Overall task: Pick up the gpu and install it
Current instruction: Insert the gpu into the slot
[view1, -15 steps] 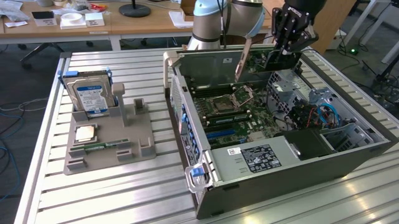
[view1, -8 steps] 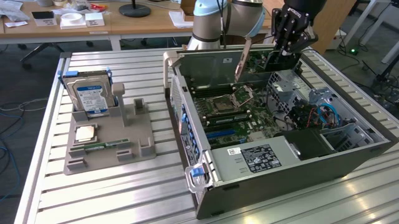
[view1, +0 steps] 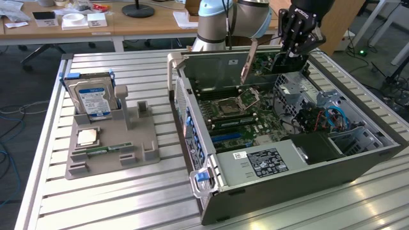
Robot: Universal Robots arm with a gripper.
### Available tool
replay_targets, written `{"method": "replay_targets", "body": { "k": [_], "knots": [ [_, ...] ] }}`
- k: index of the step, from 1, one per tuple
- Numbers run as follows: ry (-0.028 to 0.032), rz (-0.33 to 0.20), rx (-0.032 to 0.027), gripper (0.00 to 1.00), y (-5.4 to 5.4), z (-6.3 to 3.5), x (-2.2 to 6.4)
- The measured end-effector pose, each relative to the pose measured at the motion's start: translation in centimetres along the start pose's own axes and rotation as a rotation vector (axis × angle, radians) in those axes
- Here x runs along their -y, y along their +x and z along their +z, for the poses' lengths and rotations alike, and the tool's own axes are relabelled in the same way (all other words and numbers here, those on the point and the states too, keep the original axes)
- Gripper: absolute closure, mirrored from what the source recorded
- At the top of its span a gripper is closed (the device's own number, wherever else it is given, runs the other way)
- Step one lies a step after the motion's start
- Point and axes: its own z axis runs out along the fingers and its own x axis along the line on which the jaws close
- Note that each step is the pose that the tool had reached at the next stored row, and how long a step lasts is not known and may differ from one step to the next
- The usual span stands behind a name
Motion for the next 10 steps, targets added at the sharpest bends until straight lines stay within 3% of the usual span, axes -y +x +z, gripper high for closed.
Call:
{"method": "replay_targets", "body": {
  "k": [10],
  "knots": [
    [-0.0001, 0.0, -0.0004, 0.74, 0.02, 0.26, 0.0]
  ]
}}
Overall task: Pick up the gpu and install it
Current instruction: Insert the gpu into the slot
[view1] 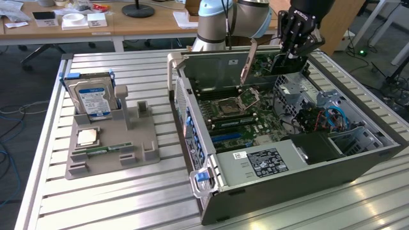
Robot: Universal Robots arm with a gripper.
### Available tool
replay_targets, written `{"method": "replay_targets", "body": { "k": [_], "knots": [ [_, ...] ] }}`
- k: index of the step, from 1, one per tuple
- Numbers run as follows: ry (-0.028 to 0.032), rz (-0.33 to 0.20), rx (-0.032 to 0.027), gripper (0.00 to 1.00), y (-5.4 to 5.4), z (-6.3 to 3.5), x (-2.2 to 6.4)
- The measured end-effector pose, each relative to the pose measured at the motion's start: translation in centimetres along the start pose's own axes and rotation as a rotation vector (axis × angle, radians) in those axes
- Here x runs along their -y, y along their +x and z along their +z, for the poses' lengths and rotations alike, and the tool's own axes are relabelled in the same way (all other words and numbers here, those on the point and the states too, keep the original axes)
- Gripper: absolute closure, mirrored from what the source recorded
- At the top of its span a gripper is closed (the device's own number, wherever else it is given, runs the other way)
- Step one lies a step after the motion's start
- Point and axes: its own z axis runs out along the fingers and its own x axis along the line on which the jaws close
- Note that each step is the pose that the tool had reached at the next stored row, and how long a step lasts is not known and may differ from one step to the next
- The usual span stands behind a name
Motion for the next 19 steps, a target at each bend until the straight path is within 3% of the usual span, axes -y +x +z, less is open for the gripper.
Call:
{"method": "replay_targets", "body": {
  "k": [19],
  "knots": [
    [0.0, 0.0, 0.0002, 0.74, 0.02, 0.57, -0.01]
  ]
}}
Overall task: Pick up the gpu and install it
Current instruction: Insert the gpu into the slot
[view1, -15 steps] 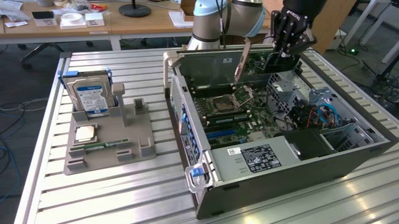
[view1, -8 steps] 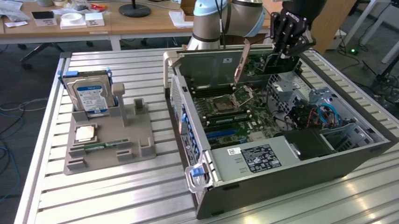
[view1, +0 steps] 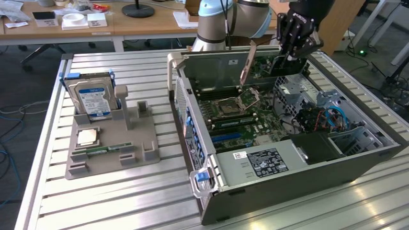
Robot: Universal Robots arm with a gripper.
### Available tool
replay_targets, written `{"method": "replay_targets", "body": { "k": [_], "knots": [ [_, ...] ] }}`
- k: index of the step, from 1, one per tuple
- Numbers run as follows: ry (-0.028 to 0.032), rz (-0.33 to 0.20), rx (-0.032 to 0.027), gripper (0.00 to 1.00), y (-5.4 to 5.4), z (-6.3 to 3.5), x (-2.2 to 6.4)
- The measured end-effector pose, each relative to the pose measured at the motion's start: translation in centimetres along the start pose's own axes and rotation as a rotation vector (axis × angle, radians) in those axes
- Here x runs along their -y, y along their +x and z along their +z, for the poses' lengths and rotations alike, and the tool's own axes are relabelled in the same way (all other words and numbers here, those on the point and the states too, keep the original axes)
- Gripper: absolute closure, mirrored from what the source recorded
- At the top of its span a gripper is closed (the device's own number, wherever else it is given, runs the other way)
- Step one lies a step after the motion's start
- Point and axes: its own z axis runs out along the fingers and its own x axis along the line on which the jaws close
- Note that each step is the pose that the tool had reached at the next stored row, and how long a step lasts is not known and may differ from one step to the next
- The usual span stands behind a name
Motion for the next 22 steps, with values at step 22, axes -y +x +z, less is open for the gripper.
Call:
{"method": "replay_targets", "body": {
  "k": [22],
  "knots": [
    [0.0, 0.0, -0.0001, 0.74, 0.04, 0.98, -0.01]
  ]
}}
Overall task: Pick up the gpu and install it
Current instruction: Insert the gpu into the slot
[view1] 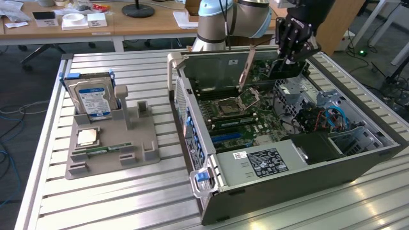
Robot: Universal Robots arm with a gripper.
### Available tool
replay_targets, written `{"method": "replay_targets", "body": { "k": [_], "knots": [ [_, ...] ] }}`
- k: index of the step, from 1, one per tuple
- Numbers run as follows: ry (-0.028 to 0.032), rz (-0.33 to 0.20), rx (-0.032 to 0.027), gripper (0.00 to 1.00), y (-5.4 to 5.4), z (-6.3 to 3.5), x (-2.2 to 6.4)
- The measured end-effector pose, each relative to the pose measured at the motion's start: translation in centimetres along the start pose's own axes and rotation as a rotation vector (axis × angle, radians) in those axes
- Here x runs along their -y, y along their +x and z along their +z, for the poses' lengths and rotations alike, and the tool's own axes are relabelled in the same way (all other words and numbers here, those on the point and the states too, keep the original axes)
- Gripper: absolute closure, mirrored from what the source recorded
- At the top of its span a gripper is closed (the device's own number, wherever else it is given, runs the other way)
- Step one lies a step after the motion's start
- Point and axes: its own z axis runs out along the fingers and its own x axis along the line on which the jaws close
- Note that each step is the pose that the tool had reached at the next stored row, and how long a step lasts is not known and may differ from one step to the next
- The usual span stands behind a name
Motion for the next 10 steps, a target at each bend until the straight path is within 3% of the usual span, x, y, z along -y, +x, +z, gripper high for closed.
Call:
{"method": "replay_targets", "body": {
  "k": [10],
  "knots": [
    [0.0, 0.0, -0.0001, 0.74, 0.04, 1.09, -0.02]
  ]
}}
